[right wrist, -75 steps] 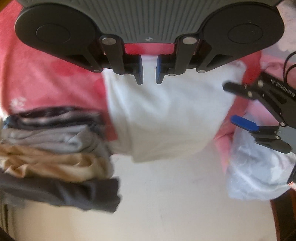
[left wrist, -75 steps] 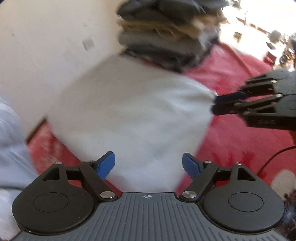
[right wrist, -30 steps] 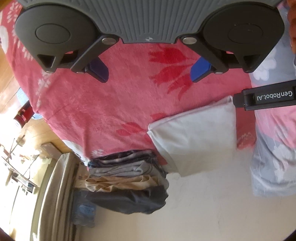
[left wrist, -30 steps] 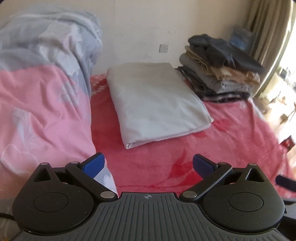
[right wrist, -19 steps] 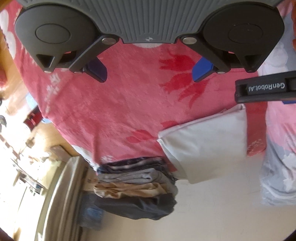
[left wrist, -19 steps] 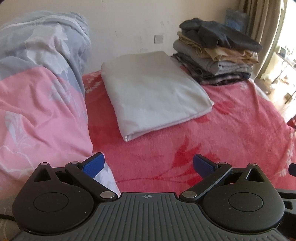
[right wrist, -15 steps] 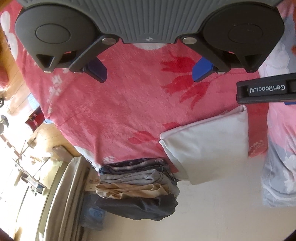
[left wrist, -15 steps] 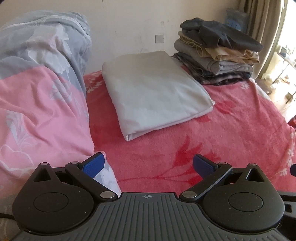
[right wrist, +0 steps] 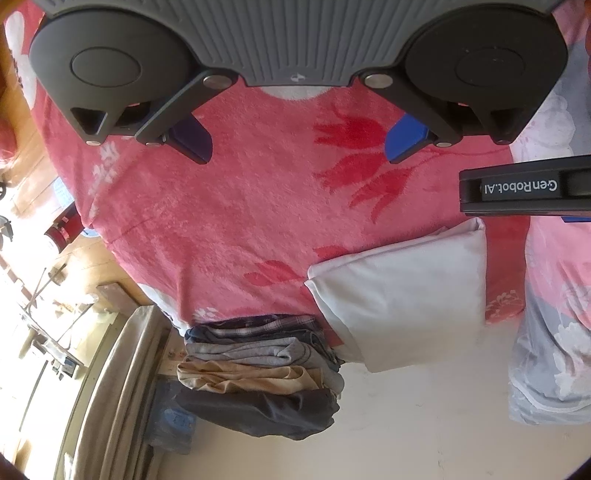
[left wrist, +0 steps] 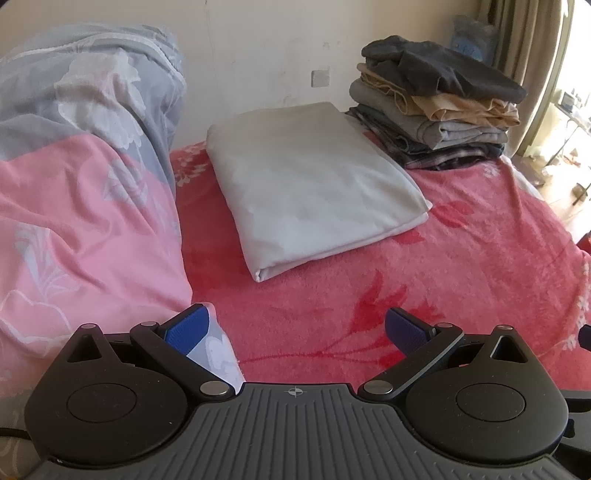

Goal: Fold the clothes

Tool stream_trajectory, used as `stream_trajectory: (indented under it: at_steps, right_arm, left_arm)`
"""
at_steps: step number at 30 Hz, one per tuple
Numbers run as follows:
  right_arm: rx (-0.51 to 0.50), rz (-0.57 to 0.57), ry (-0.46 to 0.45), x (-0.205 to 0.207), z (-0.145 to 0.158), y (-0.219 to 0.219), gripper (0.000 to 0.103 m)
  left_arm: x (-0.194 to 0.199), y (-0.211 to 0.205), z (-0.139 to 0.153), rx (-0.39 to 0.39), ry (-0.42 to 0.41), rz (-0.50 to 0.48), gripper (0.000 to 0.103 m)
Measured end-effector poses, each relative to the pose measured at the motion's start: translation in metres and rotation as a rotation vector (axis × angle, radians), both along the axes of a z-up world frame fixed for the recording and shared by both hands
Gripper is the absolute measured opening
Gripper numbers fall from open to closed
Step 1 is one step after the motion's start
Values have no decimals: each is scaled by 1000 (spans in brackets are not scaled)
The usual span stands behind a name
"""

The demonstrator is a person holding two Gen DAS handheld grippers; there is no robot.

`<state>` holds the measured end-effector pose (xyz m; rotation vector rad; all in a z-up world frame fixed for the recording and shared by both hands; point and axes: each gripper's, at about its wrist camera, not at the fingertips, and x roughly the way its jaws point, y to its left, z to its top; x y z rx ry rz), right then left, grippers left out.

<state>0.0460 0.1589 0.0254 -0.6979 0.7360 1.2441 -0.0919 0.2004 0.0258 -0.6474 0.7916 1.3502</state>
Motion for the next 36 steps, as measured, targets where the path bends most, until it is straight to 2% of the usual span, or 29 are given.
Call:
stream_trajectory:
  at_steps: [23, 36]
  right_arm:
    - [6, 19, -4, -4, 2, 2, 102]
    - [5, 23, -4, -5, 2, 2, 102]
  left_arm:
    - [0, -2, 5, 44, 14, -4, 102]
    - [0, -1, 4, 37, 14, -2, 102]
